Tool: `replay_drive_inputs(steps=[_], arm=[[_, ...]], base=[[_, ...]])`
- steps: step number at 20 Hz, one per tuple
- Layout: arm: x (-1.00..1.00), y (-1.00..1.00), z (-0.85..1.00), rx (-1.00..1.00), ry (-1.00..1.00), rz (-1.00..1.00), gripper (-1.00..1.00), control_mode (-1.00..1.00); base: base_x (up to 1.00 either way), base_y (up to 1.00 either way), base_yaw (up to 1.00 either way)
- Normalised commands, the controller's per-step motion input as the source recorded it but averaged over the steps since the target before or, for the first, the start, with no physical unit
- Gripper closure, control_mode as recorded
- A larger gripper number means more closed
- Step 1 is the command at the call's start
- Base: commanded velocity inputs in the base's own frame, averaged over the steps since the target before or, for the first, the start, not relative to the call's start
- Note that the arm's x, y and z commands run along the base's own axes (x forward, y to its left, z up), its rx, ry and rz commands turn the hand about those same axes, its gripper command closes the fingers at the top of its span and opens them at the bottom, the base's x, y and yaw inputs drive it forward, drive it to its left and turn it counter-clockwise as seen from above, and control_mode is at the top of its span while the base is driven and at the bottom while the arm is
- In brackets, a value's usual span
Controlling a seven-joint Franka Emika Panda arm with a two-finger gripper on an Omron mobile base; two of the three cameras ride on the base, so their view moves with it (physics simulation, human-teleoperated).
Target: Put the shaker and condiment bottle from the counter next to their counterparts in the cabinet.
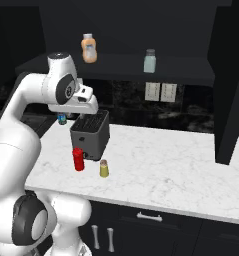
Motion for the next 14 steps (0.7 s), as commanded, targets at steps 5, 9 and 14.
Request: replay_drive_inputs(steps=[5, 9, 14], arm=[[-0.29, -0.28, -0.05, 0.09, -0.06, -0.01, -1.0, -1.0], [-0.38, -0.73, -0.13, 0.1, -0.11, 0.0, -1.0, -1.0], [-0.6, -0.78, -0.21, 0.02, -0.14, 0.17, -1.0, -1.0]], base=[[0.0, 0.0, 0.0], [0.0, 0.0, 0.0], [0.0, 0.0, 0.0]])
